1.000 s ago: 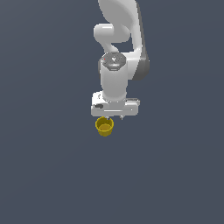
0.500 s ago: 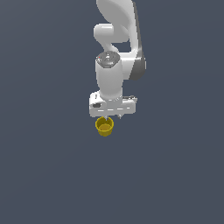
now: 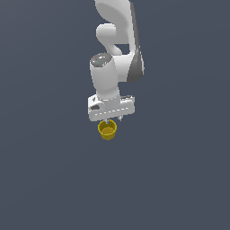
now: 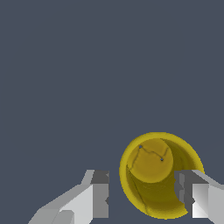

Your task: Pick up the object and move it to a goal position.

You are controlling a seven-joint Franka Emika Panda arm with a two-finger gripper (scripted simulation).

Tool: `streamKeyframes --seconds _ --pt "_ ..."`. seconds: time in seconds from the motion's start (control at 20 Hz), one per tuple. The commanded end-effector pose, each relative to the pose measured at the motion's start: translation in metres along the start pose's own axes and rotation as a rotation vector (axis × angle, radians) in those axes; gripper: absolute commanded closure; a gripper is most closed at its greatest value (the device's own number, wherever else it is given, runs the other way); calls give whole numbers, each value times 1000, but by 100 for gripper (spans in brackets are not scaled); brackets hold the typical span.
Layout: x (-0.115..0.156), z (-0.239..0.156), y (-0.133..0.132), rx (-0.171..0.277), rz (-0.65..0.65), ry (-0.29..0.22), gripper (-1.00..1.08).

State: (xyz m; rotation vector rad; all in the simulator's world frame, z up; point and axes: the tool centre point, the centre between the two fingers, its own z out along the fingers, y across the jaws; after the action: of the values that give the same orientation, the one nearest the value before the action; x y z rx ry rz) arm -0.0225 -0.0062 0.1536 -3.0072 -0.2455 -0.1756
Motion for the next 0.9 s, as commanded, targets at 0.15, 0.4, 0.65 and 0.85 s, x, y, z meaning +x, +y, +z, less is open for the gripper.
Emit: streamKeyframes --seconds 0.15,0.4,0.65,0.85 --pt "-4 3 7 30 -52 49 -20" --pt "-6 7 12 56 -95 89 -20" --pt "-9 10 17 82 -135 127 -20" --pt "-10 12 20 101 -166 156 -20"
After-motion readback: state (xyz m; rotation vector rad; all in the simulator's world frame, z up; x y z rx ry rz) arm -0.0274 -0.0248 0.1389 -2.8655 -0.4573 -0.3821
